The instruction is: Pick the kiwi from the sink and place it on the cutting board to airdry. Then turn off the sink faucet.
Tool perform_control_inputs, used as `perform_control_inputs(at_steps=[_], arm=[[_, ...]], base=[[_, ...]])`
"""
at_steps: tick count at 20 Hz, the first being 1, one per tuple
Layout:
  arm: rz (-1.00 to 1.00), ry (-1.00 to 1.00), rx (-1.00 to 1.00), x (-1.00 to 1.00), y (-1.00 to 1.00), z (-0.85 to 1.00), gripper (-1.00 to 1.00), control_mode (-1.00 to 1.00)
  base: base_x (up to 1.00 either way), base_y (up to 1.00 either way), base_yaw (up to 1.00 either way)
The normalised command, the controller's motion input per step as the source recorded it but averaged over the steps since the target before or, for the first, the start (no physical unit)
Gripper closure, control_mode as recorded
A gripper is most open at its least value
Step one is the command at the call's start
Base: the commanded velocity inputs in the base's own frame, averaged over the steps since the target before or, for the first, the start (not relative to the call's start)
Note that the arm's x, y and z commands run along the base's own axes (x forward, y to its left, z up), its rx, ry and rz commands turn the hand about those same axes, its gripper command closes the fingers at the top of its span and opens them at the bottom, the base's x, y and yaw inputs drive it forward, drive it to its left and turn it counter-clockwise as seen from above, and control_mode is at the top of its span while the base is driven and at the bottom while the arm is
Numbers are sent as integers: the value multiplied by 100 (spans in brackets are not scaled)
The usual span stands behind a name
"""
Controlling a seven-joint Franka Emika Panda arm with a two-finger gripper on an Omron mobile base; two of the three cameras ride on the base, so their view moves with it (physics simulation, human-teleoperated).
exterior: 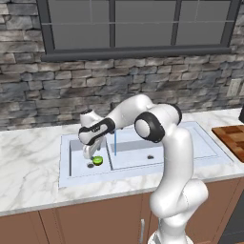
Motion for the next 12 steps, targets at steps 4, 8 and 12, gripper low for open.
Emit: perform_control_inputs(at_steps=[4, 8, 12], arm=[[0, 0, 0, 0, 0, -8, -100, -100], [0, 0, 0, 0, 0, -7, -100, -100], [0, 0, 0, 0, 0, -7, -100, -100]], base=[[0, 0, 0], [0, 0, 0], [0, 0, 0]])
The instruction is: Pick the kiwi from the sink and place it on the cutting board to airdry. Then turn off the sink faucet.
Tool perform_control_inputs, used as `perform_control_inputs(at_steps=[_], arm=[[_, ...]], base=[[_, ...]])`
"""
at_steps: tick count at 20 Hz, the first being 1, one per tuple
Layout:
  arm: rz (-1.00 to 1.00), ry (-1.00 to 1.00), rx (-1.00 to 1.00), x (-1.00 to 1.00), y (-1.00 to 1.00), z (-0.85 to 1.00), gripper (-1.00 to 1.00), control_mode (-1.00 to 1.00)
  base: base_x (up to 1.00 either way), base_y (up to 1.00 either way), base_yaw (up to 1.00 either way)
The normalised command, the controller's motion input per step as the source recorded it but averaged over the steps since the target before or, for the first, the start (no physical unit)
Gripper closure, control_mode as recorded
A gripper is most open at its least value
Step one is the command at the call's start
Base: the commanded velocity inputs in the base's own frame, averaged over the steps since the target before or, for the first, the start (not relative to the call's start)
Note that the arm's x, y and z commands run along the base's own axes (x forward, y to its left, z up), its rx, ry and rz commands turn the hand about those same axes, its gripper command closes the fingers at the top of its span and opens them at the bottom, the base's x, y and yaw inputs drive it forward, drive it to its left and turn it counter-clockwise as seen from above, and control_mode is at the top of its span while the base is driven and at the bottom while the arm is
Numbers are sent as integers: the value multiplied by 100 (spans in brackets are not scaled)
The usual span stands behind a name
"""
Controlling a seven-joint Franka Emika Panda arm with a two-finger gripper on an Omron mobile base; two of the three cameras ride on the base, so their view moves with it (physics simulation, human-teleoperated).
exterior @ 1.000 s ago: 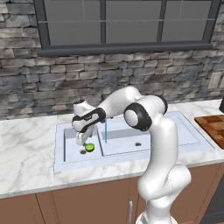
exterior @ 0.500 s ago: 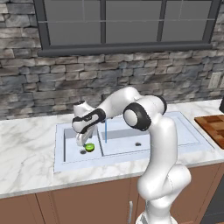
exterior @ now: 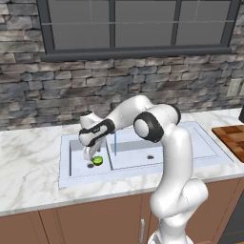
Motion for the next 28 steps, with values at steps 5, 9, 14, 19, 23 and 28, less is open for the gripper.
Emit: perform_control_inputs(at_steps=[5, 9, 14, 19, 23, 28], arm=[[0, 0, 0, 0, 0, -6, -100, -100], [0, 0, 0, 0, 0, -4, -100, -100], [0, 0, 0, 0, 0, -4, -100, -100], [0, 0, 0, 0, 0, -5, -100, -100], [0, 0, 0, 0, 0, -5, -100, -100], [0, 0, 0, 0, -1, -4, -100, -100]], base=[[0, 0, 0], [0, 0, 0], [0, 0, 0], [0, 0, 0], [0, 0, 0], [0, 0, 0]])
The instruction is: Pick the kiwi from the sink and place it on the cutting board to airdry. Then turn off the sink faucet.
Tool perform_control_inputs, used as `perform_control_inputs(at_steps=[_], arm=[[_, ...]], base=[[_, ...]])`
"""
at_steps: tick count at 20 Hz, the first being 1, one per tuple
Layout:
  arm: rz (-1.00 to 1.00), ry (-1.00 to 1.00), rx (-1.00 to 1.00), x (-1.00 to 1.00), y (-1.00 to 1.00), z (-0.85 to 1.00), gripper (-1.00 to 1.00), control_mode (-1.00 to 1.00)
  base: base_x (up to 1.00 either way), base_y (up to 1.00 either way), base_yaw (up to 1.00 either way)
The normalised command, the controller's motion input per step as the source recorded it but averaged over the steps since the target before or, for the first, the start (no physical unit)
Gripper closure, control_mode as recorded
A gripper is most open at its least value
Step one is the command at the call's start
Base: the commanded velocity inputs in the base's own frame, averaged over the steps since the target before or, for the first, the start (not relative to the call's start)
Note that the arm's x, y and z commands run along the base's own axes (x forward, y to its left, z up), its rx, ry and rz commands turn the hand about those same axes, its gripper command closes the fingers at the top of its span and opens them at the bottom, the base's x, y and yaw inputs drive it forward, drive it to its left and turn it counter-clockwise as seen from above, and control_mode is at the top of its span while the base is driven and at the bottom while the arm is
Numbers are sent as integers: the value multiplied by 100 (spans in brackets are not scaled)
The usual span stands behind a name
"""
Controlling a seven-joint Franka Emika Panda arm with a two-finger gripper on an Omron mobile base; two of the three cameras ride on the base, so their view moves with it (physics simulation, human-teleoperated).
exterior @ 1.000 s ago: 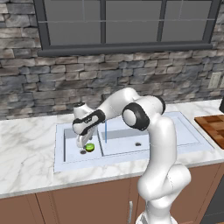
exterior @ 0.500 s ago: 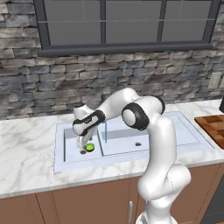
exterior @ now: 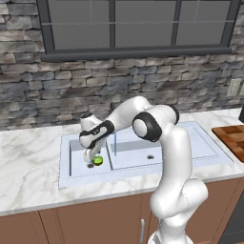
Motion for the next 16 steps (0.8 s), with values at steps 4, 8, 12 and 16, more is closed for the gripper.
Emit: perform_control_inputs(at_steps=[4, 8, 12, 16], arm=[[0, 0, 0, 0, -3, -3, -100, -100], [0, 0, 0, 0, -3, -4, -100, -100], [0, 0, 0, 0, 0, -7, -100, -100], [0, 0, 0, 0, 0, -8, -100, -100]], base=[[0, 0, 0], [0, 0, 0], [0, 0, 0], [0, 0, 0]])
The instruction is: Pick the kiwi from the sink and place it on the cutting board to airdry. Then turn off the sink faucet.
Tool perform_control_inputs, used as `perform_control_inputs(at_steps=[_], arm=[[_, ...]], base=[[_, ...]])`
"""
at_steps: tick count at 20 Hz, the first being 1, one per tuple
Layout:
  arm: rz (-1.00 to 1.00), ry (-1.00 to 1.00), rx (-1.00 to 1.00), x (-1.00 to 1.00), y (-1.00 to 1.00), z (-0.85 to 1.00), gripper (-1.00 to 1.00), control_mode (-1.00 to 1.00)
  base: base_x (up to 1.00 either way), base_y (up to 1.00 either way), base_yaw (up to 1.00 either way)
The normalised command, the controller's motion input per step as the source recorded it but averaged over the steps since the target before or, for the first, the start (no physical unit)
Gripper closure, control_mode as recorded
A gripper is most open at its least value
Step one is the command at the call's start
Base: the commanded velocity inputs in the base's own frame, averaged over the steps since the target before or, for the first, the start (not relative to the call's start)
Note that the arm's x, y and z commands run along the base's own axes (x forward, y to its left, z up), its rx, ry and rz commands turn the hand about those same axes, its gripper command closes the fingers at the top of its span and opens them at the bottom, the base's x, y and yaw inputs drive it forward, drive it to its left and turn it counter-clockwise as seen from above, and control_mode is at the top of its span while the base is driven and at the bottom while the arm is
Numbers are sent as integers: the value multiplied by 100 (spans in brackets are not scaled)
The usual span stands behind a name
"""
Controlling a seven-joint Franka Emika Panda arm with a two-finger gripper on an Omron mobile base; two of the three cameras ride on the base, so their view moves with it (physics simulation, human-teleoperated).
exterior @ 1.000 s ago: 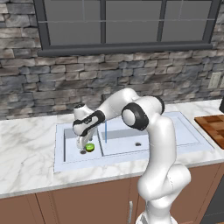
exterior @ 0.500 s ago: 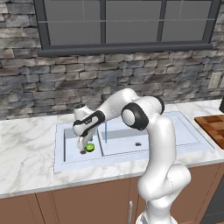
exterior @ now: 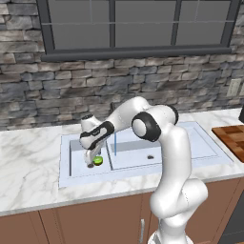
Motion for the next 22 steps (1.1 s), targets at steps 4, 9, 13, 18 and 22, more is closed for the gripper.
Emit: perform_control_inputs(at_steps=[4, 9, 13, 18, 22], arm=[[0, 0, 0, 0, 0, -5, -100, -100], [0, 0, 0, 0, 0, -6, -100, -100], [0, 0, 0, 0, 0, -5, -100, -100], [0, 0, 0, 0, 0, -5, -100, -100], [0, 0, 0, 0, -1, -5, -100, -100]], base=[[0, 0, 0], [0, 0, 0], [0, 0, 0], [0, 0, 0], [0, 0, 0]])
